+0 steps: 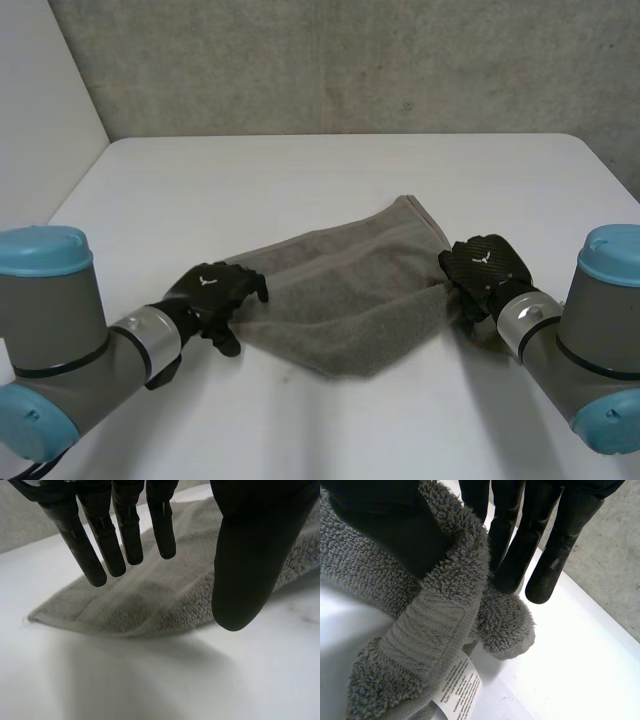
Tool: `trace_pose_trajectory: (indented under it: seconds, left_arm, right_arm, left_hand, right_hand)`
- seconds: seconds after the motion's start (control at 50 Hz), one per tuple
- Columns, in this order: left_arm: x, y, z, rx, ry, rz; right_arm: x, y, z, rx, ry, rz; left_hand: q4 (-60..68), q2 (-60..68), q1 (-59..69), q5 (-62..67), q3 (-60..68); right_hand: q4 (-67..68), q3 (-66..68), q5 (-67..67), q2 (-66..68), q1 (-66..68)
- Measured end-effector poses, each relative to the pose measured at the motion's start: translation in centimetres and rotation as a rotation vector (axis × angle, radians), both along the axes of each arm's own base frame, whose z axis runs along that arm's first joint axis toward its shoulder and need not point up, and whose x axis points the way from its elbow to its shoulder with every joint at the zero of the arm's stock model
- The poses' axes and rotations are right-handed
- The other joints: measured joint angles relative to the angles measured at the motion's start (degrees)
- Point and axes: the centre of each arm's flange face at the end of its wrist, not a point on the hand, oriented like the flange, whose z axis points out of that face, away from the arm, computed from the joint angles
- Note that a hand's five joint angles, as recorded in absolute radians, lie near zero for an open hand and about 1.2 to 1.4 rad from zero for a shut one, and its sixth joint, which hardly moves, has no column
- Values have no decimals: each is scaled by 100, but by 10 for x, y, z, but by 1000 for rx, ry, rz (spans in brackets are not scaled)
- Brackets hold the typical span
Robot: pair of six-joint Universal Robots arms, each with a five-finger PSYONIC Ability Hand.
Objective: Fold the laundry
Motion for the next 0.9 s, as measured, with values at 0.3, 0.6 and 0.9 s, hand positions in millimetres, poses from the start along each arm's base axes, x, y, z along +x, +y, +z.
trace_pose_trajectory:
  seconds: [0.3, 0.6, 0.9]
  left_arm:
    - [-5, -13, -20, -46, 14, 1]
    - [-5, -13, -24, -39, 9, 3]
    - [-4, -10, -26, -27, 2, 4]
  right_arm:
    - [1, 3, -2, 6, 3, 8]
    - [2, 4, -2, 7, 4, 11]
    - [2, 4, -2, 7, 4, 12]
  left_hand:
    - [1421, 1440, 1455, 1415, 1437]
    - [1504, 1497, 1507, 1514, 1495]
    - [1211, 1231, 1243, 1221, 1225]
  right_hand:
    - [0, 0, 2, 0, 0]
    - [0, 0, 10, 0, 0]
    - [0, 0, 17, 0, 0]
